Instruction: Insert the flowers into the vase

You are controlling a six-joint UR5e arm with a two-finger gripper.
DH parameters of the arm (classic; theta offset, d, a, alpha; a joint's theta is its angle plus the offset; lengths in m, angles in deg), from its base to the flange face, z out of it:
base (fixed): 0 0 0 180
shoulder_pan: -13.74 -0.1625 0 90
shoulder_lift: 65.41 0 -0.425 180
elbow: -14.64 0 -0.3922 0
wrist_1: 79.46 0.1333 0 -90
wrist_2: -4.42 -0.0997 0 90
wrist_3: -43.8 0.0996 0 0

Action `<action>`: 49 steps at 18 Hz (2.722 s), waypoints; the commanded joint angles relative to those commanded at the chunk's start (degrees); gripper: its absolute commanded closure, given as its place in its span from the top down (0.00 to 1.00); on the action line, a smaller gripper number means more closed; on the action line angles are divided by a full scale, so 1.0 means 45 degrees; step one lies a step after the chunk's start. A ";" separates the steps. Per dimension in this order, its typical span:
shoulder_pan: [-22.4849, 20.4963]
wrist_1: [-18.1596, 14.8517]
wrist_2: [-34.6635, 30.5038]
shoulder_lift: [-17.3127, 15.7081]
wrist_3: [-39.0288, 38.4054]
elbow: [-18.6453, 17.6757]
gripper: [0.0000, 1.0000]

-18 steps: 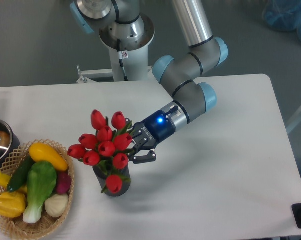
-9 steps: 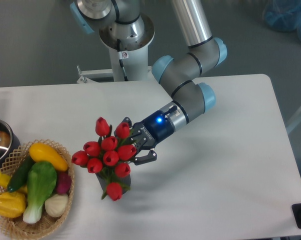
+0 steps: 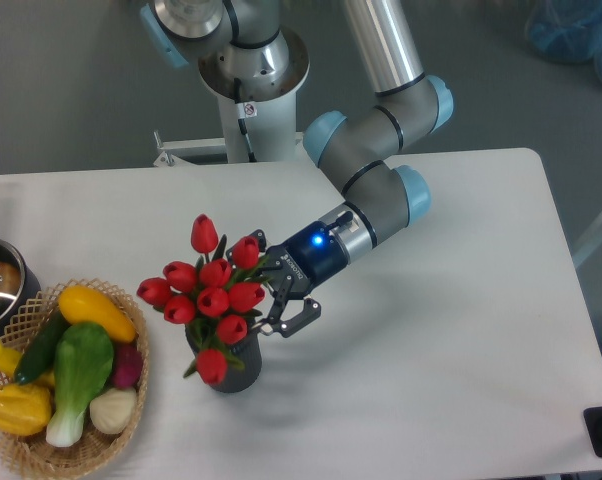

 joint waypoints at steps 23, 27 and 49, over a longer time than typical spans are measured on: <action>-0.0994 -0.0486 -0.6188 -0.2575 -0.0801 -0.0098 1.00; -0.1327 -0.1153 -0.8003 -0.2949 -0.1092 0.0681 1.00; -0.6795 -0.3593 -1.6933 -0.6816 0.3885 0.1973 1.00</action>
